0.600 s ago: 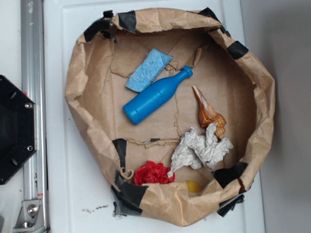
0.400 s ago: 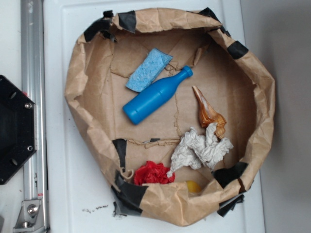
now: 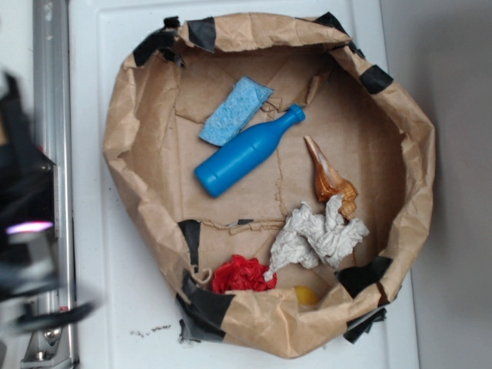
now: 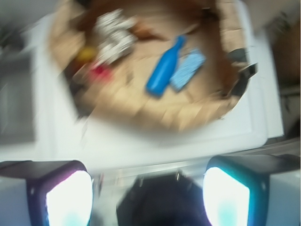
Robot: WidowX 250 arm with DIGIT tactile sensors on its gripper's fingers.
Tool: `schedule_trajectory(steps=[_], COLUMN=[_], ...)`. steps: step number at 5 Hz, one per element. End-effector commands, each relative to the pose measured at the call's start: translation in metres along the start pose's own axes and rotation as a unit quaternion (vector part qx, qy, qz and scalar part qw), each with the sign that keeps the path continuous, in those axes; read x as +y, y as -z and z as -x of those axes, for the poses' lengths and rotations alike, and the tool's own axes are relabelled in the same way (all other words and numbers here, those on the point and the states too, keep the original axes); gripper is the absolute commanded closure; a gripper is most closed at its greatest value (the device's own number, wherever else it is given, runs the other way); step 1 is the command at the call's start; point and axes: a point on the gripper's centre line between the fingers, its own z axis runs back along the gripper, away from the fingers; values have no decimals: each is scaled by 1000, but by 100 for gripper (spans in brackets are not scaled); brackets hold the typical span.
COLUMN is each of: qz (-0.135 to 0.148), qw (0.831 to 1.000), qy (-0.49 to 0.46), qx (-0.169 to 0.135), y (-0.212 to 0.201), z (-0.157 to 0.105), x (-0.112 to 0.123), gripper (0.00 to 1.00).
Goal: Grab the blue sponge.
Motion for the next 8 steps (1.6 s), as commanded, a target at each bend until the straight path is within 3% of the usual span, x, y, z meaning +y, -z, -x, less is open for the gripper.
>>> schedule_trajectory(steps=[1, 2, 3, 4, 5, 6, 7, 8], qz=[4, -45, -70, -63, -63, -63, -66, -69], qw=[975, 942, 899, 865, 868, 889, 896, 905], qy=[-208, -323, -426, -498, -490, -454, -439, -419], qx=[-81, -81, -71, -25, -38, -17, 15, 24], y=[34, 73, 90, 119, 133, 157, 170, 177], z=[-80, -94, -86, -88, -85, -93, -98, -102], x=[19, 20, 33, 37, 50, 56, 56, 53], gripper=[0, 0, 0, 0, 0, 0, 0, 0])
